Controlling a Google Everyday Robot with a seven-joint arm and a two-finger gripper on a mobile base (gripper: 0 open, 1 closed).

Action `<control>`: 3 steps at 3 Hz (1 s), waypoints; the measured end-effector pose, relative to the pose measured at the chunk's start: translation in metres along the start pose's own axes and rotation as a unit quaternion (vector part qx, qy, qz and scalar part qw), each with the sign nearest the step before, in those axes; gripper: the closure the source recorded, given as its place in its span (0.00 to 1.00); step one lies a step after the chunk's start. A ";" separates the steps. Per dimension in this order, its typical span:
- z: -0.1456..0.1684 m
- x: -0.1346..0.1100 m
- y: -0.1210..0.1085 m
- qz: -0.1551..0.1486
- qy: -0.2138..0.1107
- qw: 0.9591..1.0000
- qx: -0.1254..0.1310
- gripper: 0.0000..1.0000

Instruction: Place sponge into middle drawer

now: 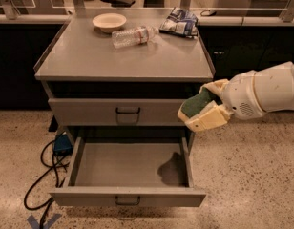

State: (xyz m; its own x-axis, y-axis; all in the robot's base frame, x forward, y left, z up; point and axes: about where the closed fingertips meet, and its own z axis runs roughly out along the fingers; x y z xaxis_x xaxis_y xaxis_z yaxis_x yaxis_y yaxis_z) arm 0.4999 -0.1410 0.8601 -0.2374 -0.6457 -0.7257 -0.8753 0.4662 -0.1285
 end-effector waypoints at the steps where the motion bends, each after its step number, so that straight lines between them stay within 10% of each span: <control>1: 0.000 0.000 0.000 0.000 0.000 1.000 0.000 1.00; 2: 0.056 0.020 0.032 0.019 0.005 0.998 -0.052 1.00; 3: 0.164 0.045 0.100 0.040 -0.004 0.988 -0.147 1.00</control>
Offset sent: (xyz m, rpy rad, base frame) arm -0.0321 0.1150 -0.1863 0.1092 0.3276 0.1568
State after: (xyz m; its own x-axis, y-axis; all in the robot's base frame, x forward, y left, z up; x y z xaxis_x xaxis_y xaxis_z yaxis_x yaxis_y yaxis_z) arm 0.4705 -0.0239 0.7035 -0.3080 -0.6090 -0.7309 -0.9389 0.3186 0.1302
